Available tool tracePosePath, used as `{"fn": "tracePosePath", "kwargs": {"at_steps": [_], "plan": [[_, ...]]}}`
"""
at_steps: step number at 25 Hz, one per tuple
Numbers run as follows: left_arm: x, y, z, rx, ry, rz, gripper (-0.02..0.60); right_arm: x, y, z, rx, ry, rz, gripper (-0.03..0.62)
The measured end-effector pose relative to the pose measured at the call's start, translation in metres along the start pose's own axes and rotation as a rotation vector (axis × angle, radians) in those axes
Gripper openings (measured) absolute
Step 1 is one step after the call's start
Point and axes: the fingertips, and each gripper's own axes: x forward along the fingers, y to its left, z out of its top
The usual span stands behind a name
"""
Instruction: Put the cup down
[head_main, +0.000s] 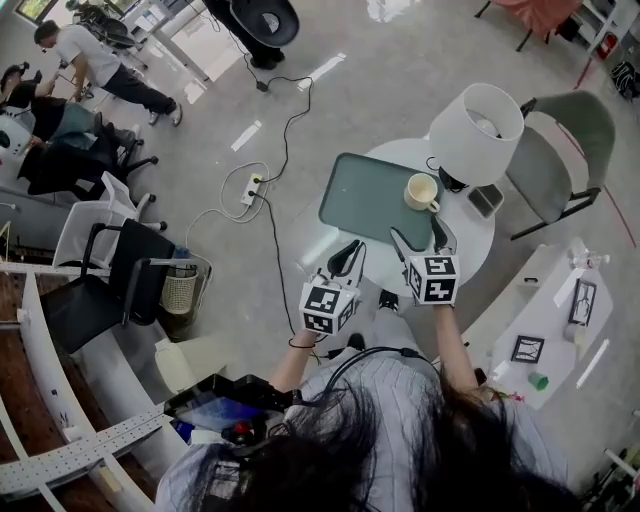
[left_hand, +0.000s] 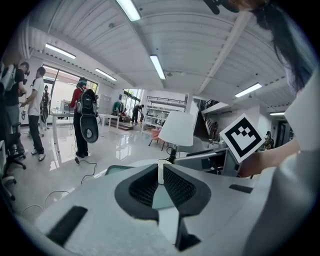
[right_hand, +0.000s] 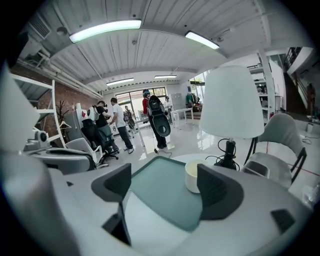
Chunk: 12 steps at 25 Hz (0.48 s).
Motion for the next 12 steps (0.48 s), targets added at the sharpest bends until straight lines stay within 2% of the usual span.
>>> {"fn": "tracePosePath", "kwargs": {"at_steps": [5, 12], "plan": [[-0.032, -0.008, 0.006, 0.017, -0.029, 0.006, 0.038, -0.028, 0.039, -0.006, 0.042, -0.007, 0.063, 0.425], [-0.092, -0.018, 0.005, 0.053, -0.069, 0.012, 0.038, -0.07, 0.09, -0.02, 0.073, -0.038, 0.099, 0.423]]}}
